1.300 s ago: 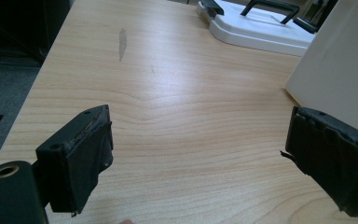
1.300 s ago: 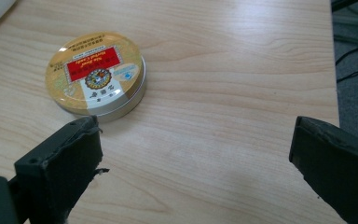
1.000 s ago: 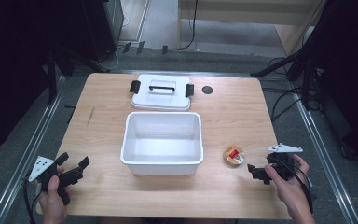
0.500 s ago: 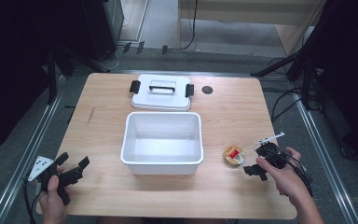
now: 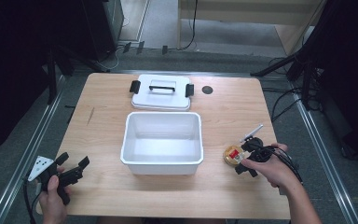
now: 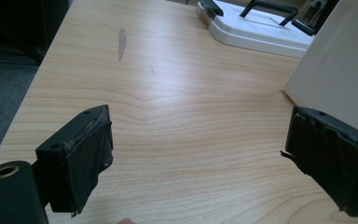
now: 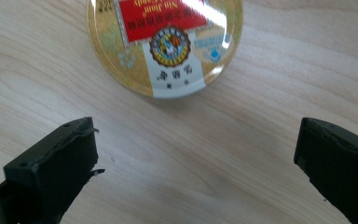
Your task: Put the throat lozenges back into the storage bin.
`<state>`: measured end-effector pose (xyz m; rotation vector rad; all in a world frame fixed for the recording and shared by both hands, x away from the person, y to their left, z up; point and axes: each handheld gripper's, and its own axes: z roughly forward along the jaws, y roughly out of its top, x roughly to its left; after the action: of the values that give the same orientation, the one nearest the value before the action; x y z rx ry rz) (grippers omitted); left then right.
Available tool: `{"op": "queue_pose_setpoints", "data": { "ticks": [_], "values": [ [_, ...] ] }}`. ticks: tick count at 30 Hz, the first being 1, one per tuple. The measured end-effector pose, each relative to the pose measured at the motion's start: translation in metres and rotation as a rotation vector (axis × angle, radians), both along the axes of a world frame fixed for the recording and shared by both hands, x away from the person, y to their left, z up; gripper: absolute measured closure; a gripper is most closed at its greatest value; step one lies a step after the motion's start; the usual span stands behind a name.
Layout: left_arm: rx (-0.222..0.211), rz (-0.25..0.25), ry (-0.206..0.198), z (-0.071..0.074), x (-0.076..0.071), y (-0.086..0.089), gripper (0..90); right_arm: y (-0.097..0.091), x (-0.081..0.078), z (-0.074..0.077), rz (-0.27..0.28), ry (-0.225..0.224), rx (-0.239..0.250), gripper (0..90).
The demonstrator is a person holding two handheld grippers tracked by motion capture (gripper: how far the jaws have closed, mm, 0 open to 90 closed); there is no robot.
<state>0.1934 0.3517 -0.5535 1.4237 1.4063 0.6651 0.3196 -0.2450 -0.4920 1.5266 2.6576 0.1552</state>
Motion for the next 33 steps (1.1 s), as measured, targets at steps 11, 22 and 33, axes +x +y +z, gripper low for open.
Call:
{"op": "queue_pose_setpoints", "data": {
  "ticks": [11, 22, 33],
  "values": [
    [-0.001, -0.001, 0.0, 0.0, 0.0, 0.0, 7.7, 0.016, 0.016, -0.005, -0.023, 0.043, 0.031, 0.0],
    [-0.001, -0.002, 0.001, 0.0, 0.0, 0.0, 7.7, 0.029, 0.029, -0.013, -0.053, 0.039, 0.038, 3.9],
    [0.0, -0.002, 0.002, 0.0, 0.001, 0.0, 7.7, 0.038, 0.035, -0.018, -0.078, 0.014, -0.008, 14.8]
  ]
}}
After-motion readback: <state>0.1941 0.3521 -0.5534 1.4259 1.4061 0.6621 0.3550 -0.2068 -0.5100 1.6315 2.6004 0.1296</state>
